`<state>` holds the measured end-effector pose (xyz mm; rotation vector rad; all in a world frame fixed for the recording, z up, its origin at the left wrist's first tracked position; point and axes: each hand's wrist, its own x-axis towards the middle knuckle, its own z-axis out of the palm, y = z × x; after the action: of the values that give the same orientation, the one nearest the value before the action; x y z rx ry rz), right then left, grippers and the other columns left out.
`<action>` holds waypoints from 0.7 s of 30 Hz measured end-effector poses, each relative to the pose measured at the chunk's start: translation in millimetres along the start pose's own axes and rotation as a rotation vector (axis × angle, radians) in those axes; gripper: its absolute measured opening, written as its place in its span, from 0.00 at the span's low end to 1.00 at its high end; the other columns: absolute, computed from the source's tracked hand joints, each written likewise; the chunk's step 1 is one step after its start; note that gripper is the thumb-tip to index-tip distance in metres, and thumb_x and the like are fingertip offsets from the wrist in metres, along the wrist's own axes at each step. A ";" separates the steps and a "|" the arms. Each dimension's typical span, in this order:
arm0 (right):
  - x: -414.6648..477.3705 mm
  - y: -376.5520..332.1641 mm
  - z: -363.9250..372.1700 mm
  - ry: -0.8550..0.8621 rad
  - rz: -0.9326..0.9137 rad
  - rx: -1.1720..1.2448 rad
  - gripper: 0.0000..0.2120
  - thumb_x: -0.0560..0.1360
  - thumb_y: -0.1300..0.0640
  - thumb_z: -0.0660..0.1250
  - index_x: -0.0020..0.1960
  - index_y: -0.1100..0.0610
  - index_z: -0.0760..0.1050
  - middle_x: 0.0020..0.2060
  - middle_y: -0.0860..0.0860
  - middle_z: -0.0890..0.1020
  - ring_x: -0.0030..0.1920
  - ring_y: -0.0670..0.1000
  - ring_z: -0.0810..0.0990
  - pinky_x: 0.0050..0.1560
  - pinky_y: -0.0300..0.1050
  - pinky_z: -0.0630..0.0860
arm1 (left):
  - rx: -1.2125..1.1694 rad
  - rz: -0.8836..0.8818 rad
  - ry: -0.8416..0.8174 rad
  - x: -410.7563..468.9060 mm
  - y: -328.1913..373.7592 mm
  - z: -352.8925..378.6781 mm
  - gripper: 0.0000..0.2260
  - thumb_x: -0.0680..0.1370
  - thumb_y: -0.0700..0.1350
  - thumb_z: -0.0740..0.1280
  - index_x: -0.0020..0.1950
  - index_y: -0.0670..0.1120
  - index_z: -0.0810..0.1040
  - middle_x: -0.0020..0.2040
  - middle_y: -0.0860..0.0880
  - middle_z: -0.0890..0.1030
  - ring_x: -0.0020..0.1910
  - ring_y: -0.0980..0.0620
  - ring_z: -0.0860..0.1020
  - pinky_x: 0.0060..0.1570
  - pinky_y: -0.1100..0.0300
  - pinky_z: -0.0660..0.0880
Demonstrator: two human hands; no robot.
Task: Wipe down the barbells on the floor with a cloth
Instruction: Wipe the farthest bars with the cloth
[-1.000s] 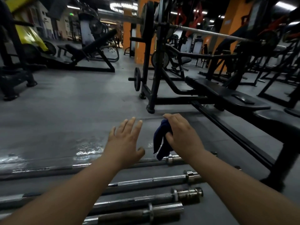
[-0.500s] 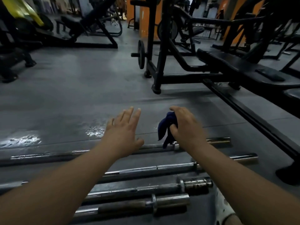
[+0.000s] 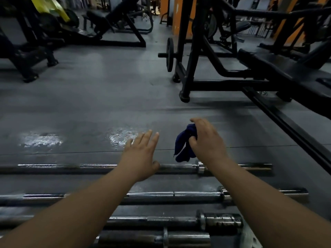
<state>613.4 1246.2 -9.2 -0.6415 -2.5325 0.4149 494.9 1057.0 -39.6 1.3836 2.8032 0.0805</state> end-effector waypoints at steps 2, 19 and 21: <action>6.0 16.1 17.7 -0.004 0.065 0.017 0.26 0.75 0.61 0.64 0.72 0.51 0.66 0.65 0.50 0.72 0.61 0.53 0.74 0.51 0.44 0.69 | -0.049 -0.023 -0.039 14.3 3.3 22.5 0.42 0.77 0.59 0.62 0.81 0.52 0.38 0.82 0.49 0.43 0.80 0.47 0.46 0.77 0.44 0.49; 12.3 144.8 214.0 -0.318 0.309 -0.056 0.14 0.77 0.65 0.59 0.60 0.57 0.74 0.62 0.54 0.71 0.56 0.57 0.74 0.53 0.56 0.79 | -0.151 0.028 -0.299 103.7 -28.6 214.0 0.41 0.76 0.57 0.62 0.81 0.52 0.41 0.82 0.50 0.47 0.80 0.49 0.49 0.78 0.45 0.49; 9.2 158.6 229.4 -0.321 0.326 -0.074 0.16 0.75 0.66 0.59 0.61 0.58 0.75 0.59 0.55 0.73 0.56 0.57 0.73 0.53 0.55 0.77 | -0.167 0.021 -0.320 113.2 -32.7 228.2 0.41 0.76 0.57 0.62 0.81 0.52 0.42 0.82 0.50 0.47 0.80 0.49 0.49 0.77 0.45 0.51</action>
<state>542.6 1346.4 -259.8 -1.1018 -2.7567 0.5785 408.3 1136.0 -268.1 1.2620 2.4609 0.0834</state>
